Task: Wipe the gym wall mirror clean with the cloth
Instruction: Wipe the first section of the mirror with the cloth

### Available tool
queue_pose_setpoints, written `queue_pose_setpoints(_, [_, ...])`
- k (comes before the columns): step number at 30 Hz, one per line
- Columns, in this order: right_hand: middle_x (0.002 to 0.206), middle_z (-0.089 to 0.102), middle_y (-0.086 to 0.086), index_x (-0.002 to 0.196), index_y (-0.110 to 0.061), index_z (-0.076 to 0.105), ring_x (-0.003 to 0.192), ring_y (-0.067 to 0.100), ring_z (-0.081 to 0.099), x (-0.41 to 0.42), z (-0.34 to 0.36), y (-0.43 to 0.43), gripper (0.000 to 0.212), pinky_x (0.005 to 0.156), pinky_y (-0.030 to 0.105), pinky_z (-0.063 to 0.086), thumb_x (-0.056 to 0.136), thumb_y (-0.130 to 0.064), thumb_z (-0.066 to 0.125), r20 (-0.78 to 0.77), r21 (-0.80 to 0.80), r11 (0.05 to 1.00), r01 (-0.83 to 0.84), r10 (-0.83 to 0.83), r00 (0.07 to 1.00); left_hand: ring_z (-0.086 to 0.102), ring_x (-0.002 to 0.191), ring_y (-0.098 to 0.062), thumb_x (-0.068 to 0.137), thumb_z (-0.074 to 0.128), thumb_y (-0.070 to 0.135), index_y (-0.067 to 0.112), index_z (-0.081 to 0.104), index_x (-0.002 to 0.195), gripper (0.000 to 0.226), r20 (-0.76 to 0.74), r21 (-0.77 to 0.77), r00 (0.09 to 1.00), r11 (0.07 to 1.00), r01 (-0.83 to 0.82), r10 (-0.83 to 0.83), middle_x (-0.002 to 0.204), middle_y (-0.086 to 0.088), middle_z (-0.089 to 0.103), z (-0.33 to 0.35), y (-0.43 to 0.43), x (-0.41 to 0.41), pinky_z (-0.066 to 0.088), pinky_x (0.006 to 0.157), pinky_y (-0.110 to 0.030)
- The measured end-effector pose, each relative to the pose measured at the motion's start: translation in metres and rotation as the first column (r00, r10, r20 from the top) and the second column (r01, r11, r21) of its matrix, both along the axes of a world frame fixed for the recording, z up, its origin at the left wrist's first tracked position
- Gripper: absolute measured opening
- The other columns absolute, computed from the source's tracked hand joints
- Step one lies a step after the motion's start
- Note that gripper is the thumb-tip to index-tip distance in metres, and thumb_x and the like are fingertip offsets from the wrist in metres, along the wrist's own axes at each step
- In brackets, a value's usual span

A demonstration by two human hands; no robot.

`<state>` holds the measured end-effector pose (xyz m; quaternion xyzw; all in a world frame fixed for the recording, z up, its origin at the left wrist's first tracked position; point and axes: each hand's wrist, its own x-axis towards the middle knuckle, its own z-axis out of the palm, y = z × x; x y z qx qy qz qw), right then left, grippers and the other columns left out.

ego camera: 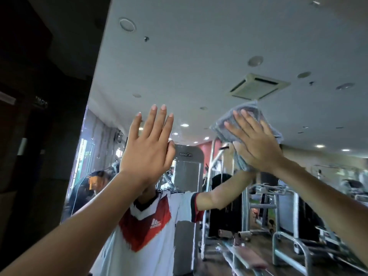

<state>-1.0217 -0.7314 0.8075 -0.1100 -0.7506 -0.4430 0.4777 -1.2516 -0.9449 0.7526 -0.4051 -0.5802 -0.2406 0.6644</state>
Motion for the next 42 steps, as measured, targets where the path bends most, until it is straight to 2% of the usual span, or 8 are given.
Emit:
queue_pose_setpoints(5, [0.163,-0.005,-0.002,0.155,-0.03,0.003,0.15,0.017,-0.008,-0.068,-0.007,-0.064,0.058,0.12,0.05,-0.004,0.101,-0.05,0.002,-0.389,-0.266,0.948,-0.173,0.058,0.919,0.021,0.152,-0.028,0.101,0.023,0.038,0.008,0.029,0.155,0.063,0.017,0.001,0.999,0.999,0.036,-0.036,0.163,-0.013,0.024,-0.002,-0.003,-0.003,0.016,0.121,-0.054])
queue_pose_setpoints(13, [0.168,0.003,-0.002,0.156,-0.035,0.015,0.154,0.022,0.006,0.01,-0.09,0.004,0.051,0.122,0.056,0.001,0.107,-0.047,0.019,0.42,0.316,0.942,-0.115,-0.03,0.907,0.016,0.153,-0.03,0.101,0.023,0.038,0.007,0.026,0.157,0.064,0.019,-0.005,0.998,0.999,0.054,-0.053,0.165,-0.014,0.02,-0.021,-0.006,-0.004,0.011,0.123,-0.054])
queue_pose_setpoints(17, [0.167,0.008,0.0,0.158,-0.037,0.004,0.154,0.023,0.007,0.012,-0.065,0.015,0.054,0.121,0.057,0.01,0.106,-0.046,0.012,-0.067,-0.044,0.998,-0.044,0.041,0.997,0.017,0.152,-0.035,0.102,0.024,0.039,0.003,0.023,0.157,0.066,-0.027,-0.046,1.0,0.999,0.002,-0.003,0.164,-0.02,0.019,-0.049,-0.002,0.0,0.015,0.121,-0.058])
queue_pose_setpoints(21, [0.163,-0.005,-0.004,0.154,-0.034,0.003,0.154,0.02,0.0,-0.051,-0.061,-0.044,0.055,0.122,0.05,-0.001,0.101,-0.049,0.006,-0.532,-0.373,0.891,-0.259,0.024,0.846,0.018,0.152,-0.034,0.103,0.025,0.039,0.003,0.026,0.156,0.064,-0.012,-0.02,1.0,1.0,0.003,-0.003,0.163,-0.019,0.021,-0.059,0.0,0.003,0.018,0.12,-0.058])
queue_pose_setpoints(25, [0.163,0.003,0.002,0.157,-0.025,0.012,0.152,0.025,0.012,-0.084,-0.102,-0.076,0.056,0.122,0.051,0.002,0.105,-0.046,0.013,-0.478,-0.245,0.94,-0.238,0.097,0.873,0.019,0.153,-0.03,0.105,0.02,0.042,0.006,0.027,0.156,0.063,-0.008,-0.007,0.999,0.999,0.043,-0.043,0.164,-0.014,0.022,-0.073,-0.002,0.004,0.019,0.121,-0.055])
queue_pose_setpoints(30, [0.164,0.018,0.005,0.156,-0.033,0.018,0.152,0.025,0.014,-0.026,-0.158,-0.024,0.058,0.121,0.058,0.01,0.102,-0.046,0.034,0.086,0.163,0.984,-0.073,0.059,0.995,0.018,0.153,-0.03,0.104,0.025,0.041,0.007,0.028,0.157,0.063,0.018,-0.015,0.999,0.999,0.049,-0.048,0.164,-0.014,0.022,-0.074,-0.003,0.004,0.017,0.122,-0.055])
queue_pose_setpoints(36, [0.165,0.02,0.006,0.156,-0.031,0.009,0.152,0.027,0.017,-0.04,-0.111,-0.027,0.054,0.118,0.061,0.018,0.104,-0.046,0.017,-0.537,-0.316,0.932,-0.176,-0.022,0.843,0.016,0.153,-0.032,0.104,0.026,0.038,0.006,0.024,0.157,0.062,0.066,-0.002,0.996,0.998,0.06,-0.06,0.165,-0.014,0.02,-0.085,0.002,0.009,0.014,0.122,-0.056])
queue_pose_setpoints(42, [0.165,0.016,0.011,0.158,-0.022,0.015,0.152,0.031,0.015,-0.08,-0.174,-0.072,0.058,0.119,0.062,0.011,0.105,-0.044,0.017,-0.457,-0.302,0.931,-0.203,0.045,0.888,0.02,0.152,-0.031,0.103,0.035,0.036,0.007,0.028,0.156,0.061,0.042,0.019,0.995,0.995,0.094,-0.095,0.164,-0.014,0.023,-0.125,0.003,0.013,0.022,0.119,-0.058])
